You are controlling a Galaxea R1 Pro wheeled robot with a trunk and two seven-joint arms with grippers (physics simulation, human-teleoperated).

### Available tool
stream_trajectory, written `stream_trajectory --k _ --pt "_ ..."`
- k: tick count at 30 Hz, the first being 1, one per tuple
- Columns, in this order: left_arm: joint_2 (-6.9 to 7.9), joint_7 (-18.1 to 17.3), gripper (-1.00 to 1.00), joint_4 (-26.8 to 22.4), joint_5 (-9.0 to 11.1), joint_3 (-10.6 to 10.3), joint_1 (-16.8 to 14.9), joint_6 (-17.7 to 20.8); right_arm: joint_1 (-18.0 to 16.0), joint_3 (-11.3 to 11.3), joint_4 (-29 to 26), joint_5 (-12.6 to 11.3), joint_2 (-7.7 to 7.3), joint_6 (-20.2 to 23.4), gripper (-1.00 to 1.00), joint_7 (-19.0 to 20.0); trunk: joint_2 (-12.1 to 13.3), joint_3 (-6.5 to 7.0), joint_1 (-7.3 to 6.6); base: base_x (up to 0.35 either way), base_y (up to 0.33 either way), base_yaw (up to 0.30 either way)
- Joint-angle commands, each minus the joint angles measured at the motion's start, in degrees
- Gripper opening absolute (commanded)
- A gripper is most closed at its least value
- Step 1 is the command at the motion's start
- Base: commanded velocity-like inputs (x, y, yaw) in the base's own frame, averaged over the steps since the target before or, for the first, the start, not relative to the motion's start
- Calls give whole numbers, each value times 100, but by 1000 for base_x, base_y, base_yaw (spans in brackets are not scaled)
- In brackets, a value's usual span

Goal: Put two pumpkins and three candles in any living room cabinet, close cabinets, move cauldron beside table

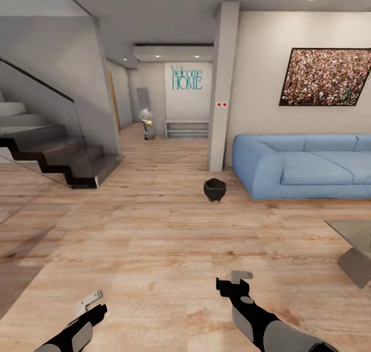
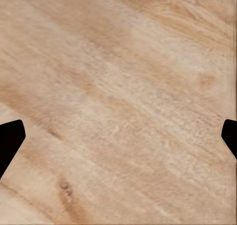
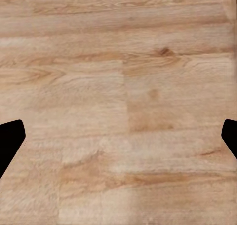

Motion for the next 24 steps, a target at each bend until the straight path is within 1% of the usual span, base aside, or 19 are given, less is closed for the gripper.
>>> stream_trajectory --k 1,14,19,24 --pt "3 21 100 -3 36 -40 0 -11 -6 49 5 -50 1 -22 100 -26 -2 -6 3 310 192 -88" --pt "-3 21 100 15 48 -48 6 -17 -6 49 5 -52 1 -24 100 -23 -2 -6 3 312 172 -21" --pt "-4 21 100 15 53 -48 6 -16 -6 49 5 -52 1 -20 100 -29 -2 -6 3 328 101 -1" --pt "-5 21 100 15 54 -48 6 -11 -6 49 5 -58 1 -24 100 -27 -2 -6 3 337 22 0"
